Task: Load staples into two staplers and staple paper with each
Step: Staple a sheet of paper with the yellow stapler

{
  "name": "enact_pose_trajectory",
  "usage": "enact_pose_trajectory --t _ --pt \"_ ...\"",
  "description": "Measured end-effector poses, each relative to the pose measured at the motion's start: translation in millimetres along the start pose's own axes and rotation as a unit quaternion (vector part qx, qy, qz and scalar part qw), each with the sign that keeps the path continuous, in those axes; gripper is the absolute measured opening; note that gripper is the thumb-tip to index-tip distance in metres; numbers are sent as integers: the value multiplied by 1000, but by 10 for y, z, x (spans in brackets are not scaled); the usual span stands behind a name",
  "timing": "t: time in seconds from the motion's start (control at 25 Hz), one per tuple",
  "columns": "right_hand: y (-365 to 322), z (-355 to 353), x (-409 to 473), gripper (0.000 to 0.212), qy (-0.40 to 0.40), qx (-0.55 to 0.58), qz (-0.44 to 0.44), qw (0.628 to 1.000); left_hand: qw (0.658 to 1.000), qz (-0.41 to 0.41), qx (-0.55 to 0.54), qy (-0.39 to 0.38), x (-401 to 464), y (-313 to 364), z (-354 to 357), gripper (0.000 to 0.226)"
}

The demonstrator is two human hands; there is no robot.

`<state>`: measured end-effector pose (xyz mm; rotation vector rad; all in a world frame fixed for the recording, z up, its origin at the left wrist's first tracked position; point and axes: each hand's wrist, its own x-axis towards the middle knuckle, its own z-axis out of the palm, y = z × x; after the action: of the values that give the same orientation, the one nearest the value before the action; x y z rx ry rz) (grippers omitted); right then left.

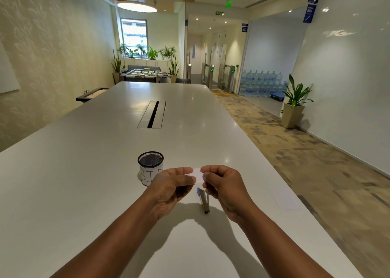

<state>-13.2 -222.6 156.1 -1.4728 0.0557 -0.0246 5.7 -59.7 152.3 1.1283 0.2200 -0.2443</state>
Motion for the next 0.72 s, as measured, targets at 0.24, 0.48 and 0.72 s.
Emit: enact_pose_trajectory --t 0.24,0.48,0.72 --pt "40 13 -1 16 -12 6 3 1000 999 1 -31 28 53 -35 -24 12" --pt "77 -53 41 32 -9 -20 -3 1000 996 64 54 -32 33 -56 -184 36" --pt "220 33 149 17 -1 -138 -36 990 968 151 197 33 43 -139 -457 54"
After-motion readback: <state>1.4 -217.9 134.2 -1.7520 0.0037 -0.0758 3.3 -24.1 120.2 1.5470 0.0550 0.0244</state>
